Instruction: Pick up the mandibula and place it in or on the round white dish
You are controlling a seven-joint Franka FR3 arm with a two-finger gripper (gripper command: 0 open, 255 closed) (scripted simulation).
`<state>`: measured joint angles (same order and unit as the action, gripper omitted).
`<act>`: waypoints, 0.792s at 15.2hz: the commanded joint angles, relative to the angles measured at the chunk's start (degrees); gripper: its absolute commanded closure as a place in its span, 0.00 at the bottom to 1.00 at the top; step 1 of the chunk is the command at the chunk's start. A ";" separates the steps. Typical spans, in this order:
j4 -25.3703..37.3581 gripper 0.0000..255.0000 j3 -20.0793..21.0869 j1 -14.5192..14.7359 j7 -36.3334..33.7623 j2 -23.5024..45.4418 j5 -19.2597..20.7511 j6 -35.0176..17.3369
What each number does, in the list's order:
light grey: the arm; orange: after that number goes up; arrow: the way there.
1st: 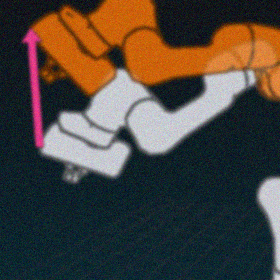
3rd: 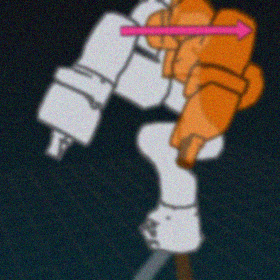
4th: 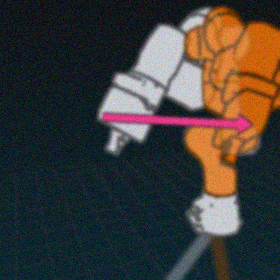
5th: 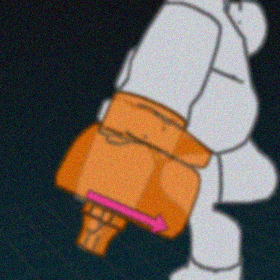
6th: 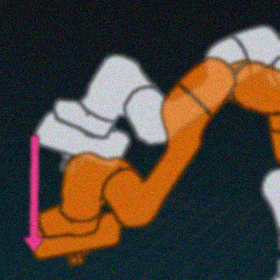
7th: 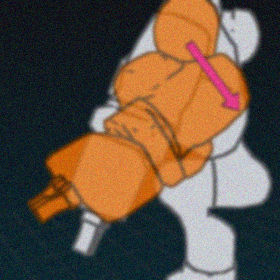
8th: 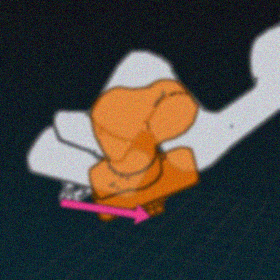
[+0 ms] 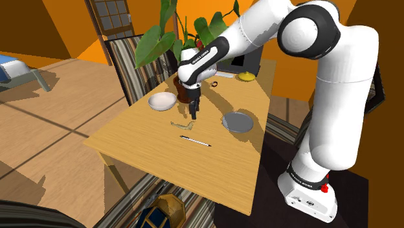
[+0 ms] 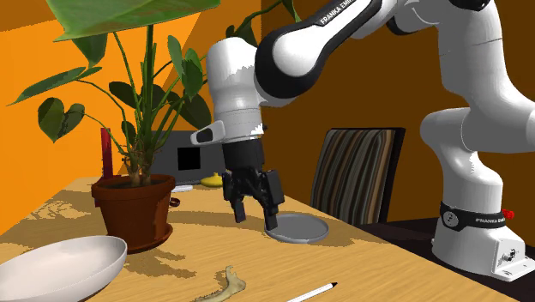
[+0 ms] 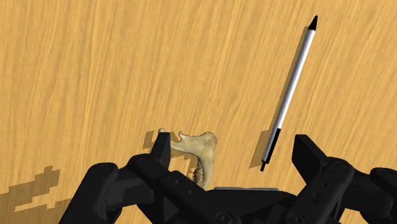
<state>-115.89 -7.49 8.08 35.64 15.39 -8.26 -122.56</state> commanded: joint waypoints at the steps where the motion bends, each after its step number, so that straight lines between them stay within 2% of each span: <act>1: 4.01 0.00 0.96 -0.07 2.54 4.52 -1.02 -0.42; 3: 6.88 0.00 1.77 -0.14 4.15 7.64 -1.54 -0.60; 12: 4.74 0.00 2.28 -0.03 4.67 10.50 -2.36 -5.59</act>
<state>-111.14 -5.24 8.04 40.30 25.73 -10.58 -127.95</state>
